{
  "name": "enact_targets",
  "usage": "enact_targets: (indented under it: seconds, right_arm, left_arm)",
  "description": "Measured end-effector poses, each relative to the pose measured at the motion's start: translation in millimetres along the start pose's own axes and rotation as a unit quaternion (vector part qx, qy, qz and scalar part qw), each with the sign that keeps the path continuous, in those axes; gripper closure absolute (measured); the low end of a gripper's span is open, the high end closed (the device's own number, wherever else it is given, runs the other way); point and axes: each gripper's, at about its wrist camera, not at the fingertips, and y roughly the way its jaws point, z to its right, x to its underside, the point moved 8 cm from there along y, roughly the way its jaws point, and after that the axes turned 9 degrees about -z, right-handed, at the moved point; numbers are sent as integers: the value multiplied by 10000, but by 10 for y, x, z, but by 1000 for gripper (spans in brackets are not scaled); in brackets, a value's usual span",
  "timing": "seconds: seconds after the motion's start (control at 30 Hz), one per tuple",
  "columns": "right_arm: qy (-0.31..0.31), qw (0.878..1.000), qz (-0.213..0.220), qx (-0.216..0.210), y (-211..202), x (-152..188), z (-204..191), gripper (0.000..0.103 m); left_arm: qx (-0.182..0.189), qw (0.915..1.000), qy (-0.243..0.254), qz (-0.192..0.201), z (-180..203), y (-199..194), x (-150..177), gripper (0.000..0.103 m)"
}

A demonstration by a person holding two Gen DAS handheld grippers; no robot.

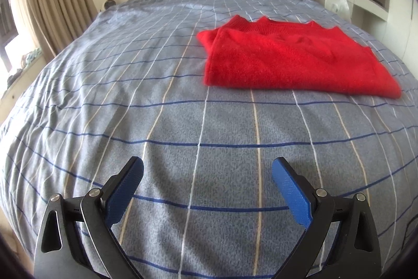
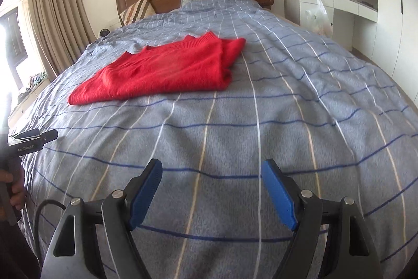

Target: Fold small clothes

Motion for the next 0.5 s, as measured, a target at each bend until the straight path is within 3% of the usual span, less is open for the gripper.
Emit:
enact_targets:
  seconds: [0.3, 0.5]
  right_arm:
    - [-76, 9999, 133, 44, 74, 93, 19, 18]
    - [-45, 9999, 154, 3, 99, 97, 24, 16]
  left_arm:
    - [451, 9983, -379, -20, -56, 147, 124, 0]
    - [386, 9987, -331, 69, -30, 129, 147, 0]
